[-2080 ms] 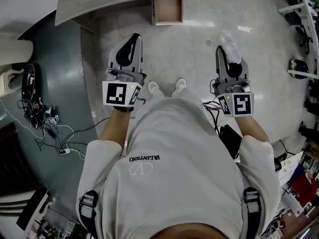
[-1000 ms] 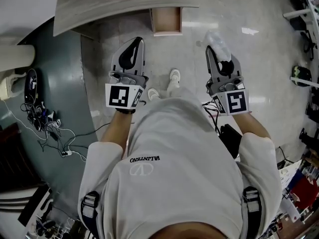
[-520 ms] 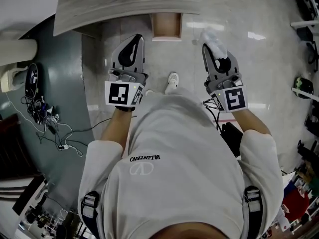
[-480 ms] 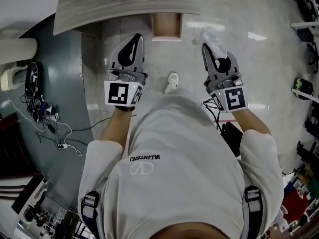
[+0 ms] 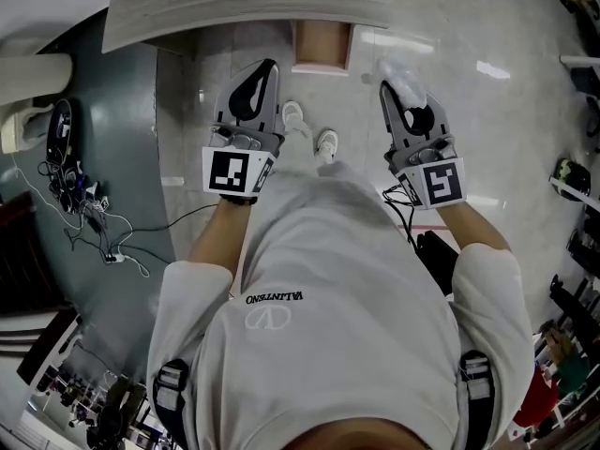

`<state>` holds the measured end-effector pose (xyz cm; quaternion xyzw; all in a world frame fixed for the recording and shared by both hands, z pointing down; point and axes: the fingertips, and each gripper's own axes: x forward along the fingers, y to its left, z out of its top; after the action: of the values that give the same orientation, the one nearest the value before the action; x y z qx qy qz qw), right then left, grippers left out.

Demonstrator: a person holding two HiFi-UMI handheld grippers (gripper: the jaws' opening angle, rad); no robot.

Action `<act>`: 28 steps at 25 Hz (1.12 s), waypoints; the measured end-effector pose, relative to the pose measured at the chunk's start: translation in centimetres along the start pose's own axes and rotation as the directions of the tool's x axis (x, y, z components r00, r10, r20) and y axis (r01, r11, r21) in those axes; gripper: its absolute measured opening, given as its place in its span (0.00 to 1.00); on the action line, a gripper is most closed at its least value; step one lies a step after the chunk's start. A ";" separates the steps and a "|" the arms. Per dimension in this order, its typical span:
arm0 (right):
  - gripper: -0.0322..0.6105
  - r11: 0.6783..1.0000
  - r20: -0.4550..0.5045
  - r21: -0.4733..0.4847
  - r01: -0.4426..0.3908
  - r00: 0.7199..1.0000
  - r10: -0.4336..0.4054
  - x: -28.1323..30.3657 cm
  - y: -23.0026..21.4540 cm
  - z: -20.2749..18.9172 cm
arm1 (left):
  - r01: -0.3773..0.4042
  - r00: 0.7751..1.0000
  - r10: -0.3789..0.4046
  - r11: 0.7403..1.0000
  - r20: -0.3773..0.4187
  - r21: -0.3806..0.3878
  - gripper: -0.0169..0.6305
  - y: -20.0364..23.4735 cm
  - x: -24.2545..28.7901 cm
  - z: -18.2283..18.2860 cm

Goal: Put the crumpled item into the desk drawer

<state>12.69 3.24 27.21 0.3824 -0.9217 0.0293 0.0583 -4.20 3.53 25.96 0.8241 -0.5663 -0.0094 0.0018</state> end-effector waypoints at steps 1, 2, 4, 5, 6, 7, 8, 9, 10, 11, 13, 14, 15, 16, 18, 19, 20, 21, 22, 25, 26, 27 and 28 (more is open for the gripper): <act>0.14 1.000 -0.005 0.001 -0.004 1.000 0.004 0.3 0.0 -0.3 | 0.002 1.000 -0.002 1.000 -0.002 0.000 0.04 0.2 0.4 -0.3; 0.14 1.000 -0.011 0.001 -0.007 1.000 0.007 0.7 0.0 -0.6 | 0.006 1.000 -0.006 1.000 -0.004 -0.001 0.04 0.3 0.8 -0.6; 0.14 1.000 -0.026 0.004 -0.008 1.000 0.008 1.7 0.0 -1.3 | 0.018 1.000 -0.018 1.000 -0.007 -0.004 0.04 0.9 1.6 -1.3; 0.14 1.000 -0.034 0.007 -0.007 0.999 0.007 2.3 0.1 -1.5 | 0.025 1.000 -0.025 1.000 -0.011 -0.005 0.04 1.3 2.0 -1.7; 0.14 1.000 -0.043 0.010 -0.008 0.999 0.008 3.0 0.2 -1.8 | 0.032 0.999 -0.032 0.999 -0.015 -0.004 0.04 1.7 2.4 -1.9; 0.14 1.000 -0.054 0.013 -0.011 0.998 0.012 3.6 0.3 -2.0 | 0.039 0.999 -0.039 0.999 -0.019 -0.002 0.04 2.1 2.8 -2.2; 0.14 1.000 -0.065 0.016 -0.014 0.998 0.015 4.3 0.3 -2.2 | 0.045 0.999 -0.045 0.999 -0.022 -0.001 0.04 2.5 3.2 -2.4; 0.14 1.000 -0.075 0.018 -0.015 0.997 0.017 4.9 0.3 -2.5 | 0.051 0.998 -0.051 0.999 -0.026 -0.003 0.04 2.9 3.7 -2.7; 0.14 1.000 -0.085 0.020 -0.014 0.996 0.016 5.4 0.1 -2.8 | 0.058 0.998 -0.059 0.998 -0.031 -0.011 0.04 3.2 4.3 -3.1; 0.14 1.000 -0.093 0.025 -0.011 0.996 0.013 6.0 0.0 -3.1 | 0.067 0.997 -0.068 0.998 -0.037 -0.023 0.04 3.4 4.8 -3.4; 0.14 0.999 -0.108 0.035 -0.001 0.994 0.005 7.2 -0.3 -3.7 | 0.088 0.995 -0.090 0.995 -0.052 -0.042 0.04 3.7 5.8 -4.3; 0.14 0.999 -0.116 0.037 0.003 0.993 0.001 7.8 -0.5 -4.0 | 0.100 0.993 -0.103 0.994 -0.060 -0.044 0.04 3.7 6.3 -4.8; 0.14 0.999 -0.125 0.040 0.006 0.992 -0.001 8.4 -0.6 -4.3 | 0.112 0.991 -0.115 0.993 -0.068 -0.045 0.04 3.8 6.7 -5.3; 0.14 0.999 -0.134 0.043 0.009 0.991 -0.003 9.0 -0.7 -4.7 | 0.125 0.989 -0.128 0.991 -0.075 -0.048 0.04 3.9 7.2 -5.8; 0.14 0.999 -0.155 0.052 0.016 0.988 -0.008 10.4 -0.9 -5.6 | 0.149 0.984 -0.154 0.987 -0.090 -0.056 0.04 4.2 8.2 -7.1; 0.14 0.998 -0.164 0.056 0.021 0.986 -0.012 11.1 -0.9 -6.0 | 0.160 0.981 -0.165 0.985 -0.098 -0.060 0.04 4.4 8.7 -7.8; 0.14 0.998 -0.171 0.060 0.027 0.985 -0.016 11.8 -0.8 -6.4 | 0.169 0.979 -0.175 0.984 -0.105 -0.064 0.04 4.6 9.1 -8.4; 0.14 0.997 -0.178 0.063 0.032 0.984 -0.020 12.4 -0.8 -6.7 | 0.174 0.977 -0.181 0.982 -0.111 -0.069 0.04 5.0 9.6 -8.9; 0.14 0.997 -0.184 0.067 0.038 0.983 -0.025 13.1 -0.8 -7.0 | 0.177 0.976 -0.185 0.981 -0.114 -0.075 0.04 5.4 10.1 -9.4; 0.14 0.996 -0.205 0.076 0.052 0.978 -0.035 14.7 -1.0 -8.4 | 0.177 0.974 -0.190 0.979 -0.126 -0.105 0.04 6.4 11.5 -11.4; 0.14 0.995 -0.212 0.078 0.056 0.976 -0.039 15.2 -1.1 -9.0 | 0.178 0.972 -0.193 0.977 -0.133 -0.115 0.04 6.5 11.9 -12.1; 0.14 0.995 -0.219 0.080 0.061 0.975 -0.043 15.5 -1.2 -9.6 | 0.178 0.971 -0.194 0.977 -0.140 -0.121 0.04 6.6 12.3 -12.9; 0.14 0.994 -0.226 0.082 0.067 0.973 -0.047 15.7 -1.4 -10.1 | 0.177 0.970 -0.195 0.976 -0.148 -0.123 0.04 6.6 12.6 -13.5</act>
<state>3.51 -7.76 39.31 0.4051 -0.8957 0.1118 0.1455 -5.60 -10.65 39.41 0.8705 -0.4831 0.0257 0.0910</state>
